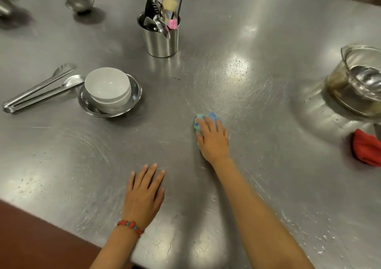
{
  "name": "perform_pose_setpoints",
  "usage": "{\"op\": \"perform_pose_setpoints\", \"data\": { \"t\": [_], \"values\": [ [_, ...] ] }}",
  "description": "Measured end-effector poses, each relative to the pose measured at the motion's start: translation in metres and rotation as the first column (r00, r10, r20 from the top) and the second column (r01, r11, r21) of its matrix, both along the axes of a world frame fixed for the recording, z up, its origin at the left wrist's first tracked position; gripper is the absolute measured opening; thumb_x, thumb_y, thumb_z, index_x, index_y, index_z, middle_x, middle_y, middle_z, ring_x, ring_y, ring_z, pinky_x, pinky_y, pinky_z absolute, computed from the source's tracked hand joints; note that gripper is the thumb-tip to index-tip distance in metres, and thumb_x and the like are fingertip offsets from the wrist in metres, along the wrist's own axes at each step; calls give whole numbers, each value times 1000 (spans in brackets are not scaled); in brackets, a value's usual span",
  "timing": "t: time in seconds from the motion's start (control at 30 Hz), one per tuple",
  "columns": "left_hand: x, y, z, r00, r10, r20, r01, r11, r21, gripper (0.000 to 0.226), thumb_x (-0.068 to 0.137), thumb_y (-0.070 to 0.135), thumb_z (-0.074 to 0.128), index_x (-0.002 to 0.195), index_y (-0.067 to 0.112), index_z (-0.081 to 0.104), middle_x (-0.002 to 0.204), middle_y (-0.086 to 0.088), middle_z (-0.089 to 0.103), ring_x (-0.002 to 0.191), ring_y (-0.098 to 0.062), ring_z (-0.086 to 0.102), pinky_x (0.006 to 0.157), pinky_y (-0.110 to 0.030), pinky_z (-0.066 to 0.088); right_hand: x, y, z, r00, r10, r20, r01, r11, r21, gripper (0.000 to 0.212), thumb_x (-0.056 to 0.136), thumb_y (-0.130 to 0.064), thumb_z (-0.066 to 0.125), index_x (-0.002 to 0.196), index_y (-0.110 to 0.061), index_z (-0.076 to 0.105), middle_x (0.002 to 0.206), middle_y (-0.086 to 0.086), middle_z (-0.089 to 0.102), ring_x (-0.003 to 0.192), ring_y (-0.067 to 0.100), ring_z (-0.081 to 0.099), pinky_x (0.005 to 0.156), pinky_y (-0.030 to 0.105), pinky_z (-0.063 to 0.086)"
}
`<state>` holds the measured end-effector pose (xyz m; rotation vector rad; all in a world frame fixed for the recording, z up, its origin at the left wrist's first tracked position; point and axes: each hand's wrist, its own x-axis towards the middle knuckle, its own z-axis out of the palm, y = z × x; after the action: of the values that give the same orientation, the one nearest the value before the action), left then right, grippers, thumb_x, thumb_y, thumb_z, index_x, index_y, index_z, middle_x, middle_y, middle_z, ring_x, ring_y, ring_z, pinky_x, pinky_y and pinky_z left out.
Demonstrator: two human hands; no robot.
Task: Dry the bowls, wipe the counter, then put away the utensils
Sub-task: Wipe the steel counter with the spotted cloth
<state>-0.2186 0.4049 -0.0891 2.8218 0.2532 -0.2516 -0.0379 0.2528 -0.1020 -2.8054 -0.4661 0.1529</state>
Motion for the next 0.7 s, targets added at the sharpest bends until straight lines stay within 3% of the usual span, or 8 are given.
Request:
{"op": "perform_pose_setpoints", "data": {
  "t": [0.1, 0.23, 0.4, 0.57, 0.7],
  "values": [
    [3, -4, 5, 999, -2, 40, 2, 1000, -1, 57, 95, 38, 19, 109, 8, 66, 119, -17, 64, 109, -38, 59, 90, -59, 42, -52, -10, 0, 986, 155, 69, -157, 987, 24, 42, 91, -31, 46, 132, -26, 47, 141, 1, 47, 133, 31, 38, 103, 43, 35],
    [15, -20, 10, 992, -61, 114, 63, 998, -8, 48, 85, 30, 33, 107, 5, 67, 115, -20, 65, 107, -41, 60, 87, -62, 42, -91, -34, -2, 982, 136, 129, -141, 990, 28, 39, 84, -32, 53, 122, -28, 58, 131, -1, 58, 121, 27, 54, 94, 39, 46],
    [34, -57, 16, 972, -208, 107, 213, 976, -34, 45, 80, 28, 37, 104, 6, 69, 114, -19, 66, 105, -41, 60, 83, -65, 44, -92, -92, -4, 984, -173, 53, 167, 981, 98, 42, 91, -30, 49, 133, -27, 46, 143, 1, 45, 132, 28, 39, 100, 42, 37],
    [38, -87, 10, 935, -351, 57, 352, 936, -23, 46, 80, 29, 36, 104, 7, 69, 114, -19, 66, 105, -40, 61, 82, -63, 45, -109, -159, -3, 906, -423, 25, 421, 905, 56, 44, 95, -30, 43, 139, -27, 38, 148, 0, 35, 140, 25, 23, 109, 42, 25],
    [35, -91, 5, 927, -366, 80, 368, 930, -16, 48, 82, 29, 34, 107, 5, 67, 118, -21, 63, 108, -42, 58, 87, -65, 41, -128, -143, -1, 831, -556, -2, 554, 829, 68, 45, 95, -30, 41, 140, -27, 36, 150, -1, 32, 142, 28, 18, 111, 44, 22]
  ]
}}
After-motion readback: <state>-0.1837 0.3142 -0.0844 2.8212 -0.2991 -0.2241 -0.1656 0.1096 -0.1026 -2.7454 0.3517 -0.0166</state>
